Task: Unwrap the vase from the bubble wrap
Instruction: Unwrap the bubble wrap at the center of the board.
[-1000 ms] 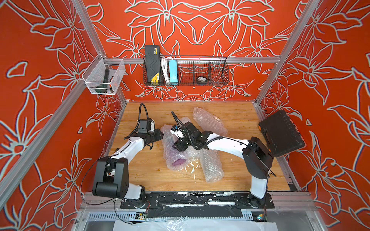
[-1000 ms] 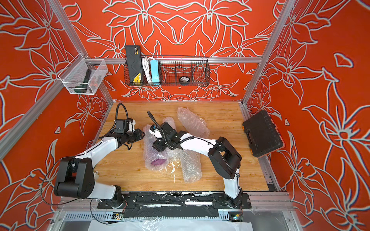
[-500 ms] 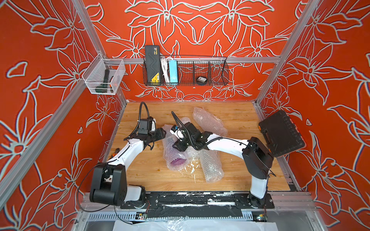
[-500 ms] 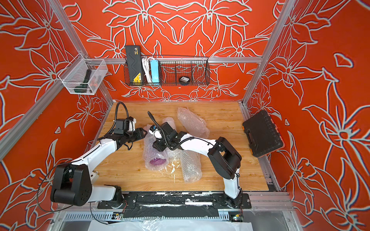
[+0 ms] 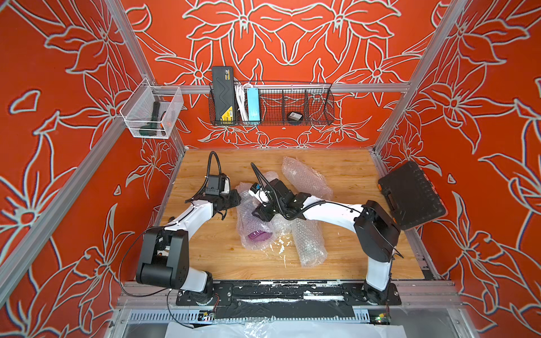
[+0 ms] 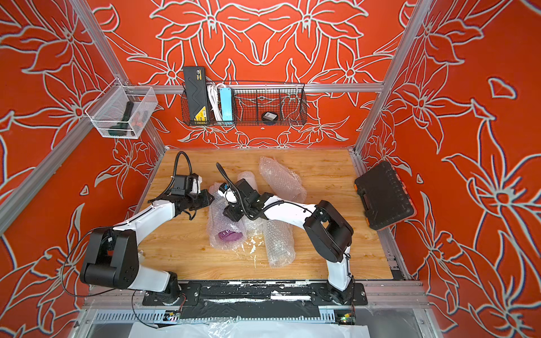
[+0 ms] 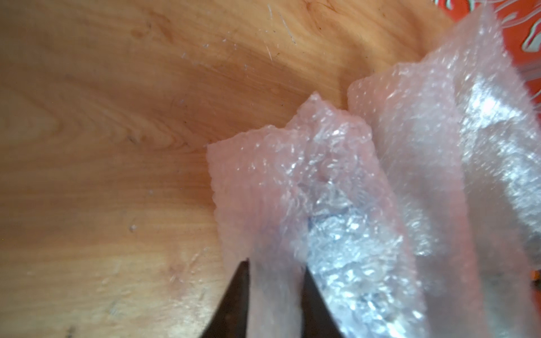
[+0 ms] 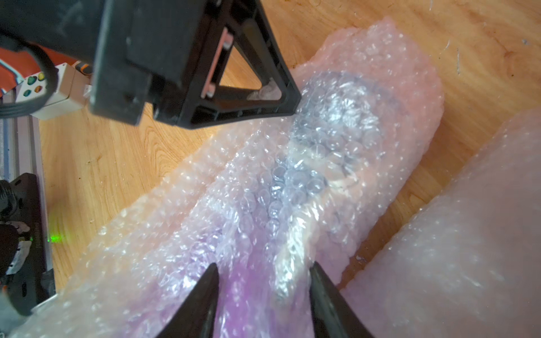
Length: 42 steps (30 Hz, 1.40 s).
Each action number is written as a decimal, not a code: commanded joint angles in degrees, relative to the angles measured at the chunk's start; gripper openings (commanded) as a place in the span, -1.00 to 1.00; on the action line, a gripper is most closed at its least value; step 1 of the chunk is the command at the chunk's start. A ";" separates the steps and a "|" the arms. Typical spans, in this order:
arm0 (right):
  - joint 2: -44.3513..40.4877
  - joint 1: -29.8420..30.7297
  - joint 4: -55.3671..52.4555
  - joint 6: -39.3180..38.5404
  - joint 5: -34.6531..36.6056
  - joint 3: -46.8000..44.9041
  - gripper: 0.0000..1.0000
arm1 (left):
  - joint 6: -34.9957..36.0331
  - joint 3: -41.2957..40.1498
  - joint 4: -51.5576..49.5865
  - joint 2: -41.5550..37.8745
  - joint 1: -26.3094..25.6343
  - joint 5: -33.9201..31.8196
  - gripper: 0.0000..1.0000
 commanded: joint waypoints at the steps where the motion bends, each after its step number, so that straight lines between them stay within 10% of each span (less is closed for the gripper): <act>1: 0.45 -1.14 -2.45 -0.56 0.84 -1.69 -0.21 | 0.91 0.29 0.08 -0.36 -0.12 -0.97 -0.84; 16: -0.31 -4.32 -1.48 -0.43 0.41 -4.50 -0.99 | 2.03 -1.34 -1.88 -6.61 1.04 -2.68 -1.00; 42: -5.67 -8.18 2.11 0.71 7.43 -11.87 -1.00 | 0.58 -4.36 -0.40 -11.14 5.04 -11.12 -1.00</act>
